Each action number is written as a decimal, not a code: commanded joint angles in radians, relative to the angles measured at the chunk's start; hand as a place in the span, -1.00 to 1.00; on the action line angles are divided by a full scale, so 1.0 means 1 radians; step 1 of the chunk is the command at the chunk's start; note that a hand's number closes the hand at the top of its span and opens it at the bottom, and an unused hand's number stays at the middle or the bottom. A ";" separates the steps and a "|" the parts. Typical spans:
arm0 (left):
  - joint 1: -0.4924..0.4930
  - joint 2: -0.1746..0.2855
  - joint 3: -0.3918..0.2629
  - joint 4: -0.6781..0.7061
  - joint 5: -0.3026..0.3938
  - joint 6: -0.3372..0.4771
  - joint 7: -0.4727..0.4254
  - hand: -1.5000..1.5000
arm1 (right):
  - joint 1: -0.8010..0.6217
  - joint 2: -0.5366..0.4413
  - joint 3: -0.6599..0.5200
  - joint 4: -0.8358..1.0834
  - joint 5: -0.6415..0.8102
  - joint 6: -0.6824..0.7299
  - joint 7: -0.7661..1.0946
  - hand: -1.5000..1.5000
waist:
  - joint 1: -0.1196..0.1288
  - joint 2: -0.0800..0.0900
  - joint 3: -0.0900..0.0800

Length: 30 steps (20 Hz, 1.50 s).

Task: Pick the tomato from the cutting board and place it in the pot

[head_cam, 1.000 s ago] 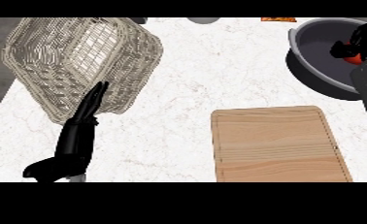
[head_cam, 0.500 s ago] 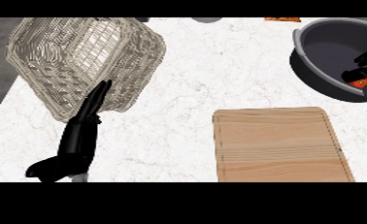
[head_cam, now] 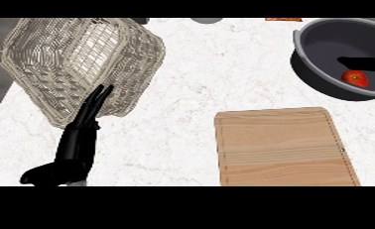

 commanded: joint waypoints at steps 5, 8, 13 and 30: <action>-0.008 0.002 0.025 0.026 0.039 -0.042 -0.009 0.00 | 0.062 -0.004 -0.235 -0.051 -0.274 -0.021 -0.260 -1.00 | 0.001 0.007 -0.010; -0.076 -0.007 0.031 0.094 0.032 -0.052 -0.002 0.00 | 0.066 -0.094 -0.270 -0.023 -0.312 0.043 -0.287 -1.00 | 0.001 0.014 -0.010; -0.064 -0.037 0.005 0.097 -0.004 -0.019 0.006 0.00 | 0.149 -0.120 -0.321 -0.010 -0.384 0.074 -0.423 -1.00 | -0.003 0.008 -0.010; -0.068 -0.043 0.031 0.093 -0.011 -0.032 0.014 0.00 | 0.299 -0.244 -0.439 0.048 -0.561 0.185 -0.600 -1.00 | -0.010 0.003 -0.010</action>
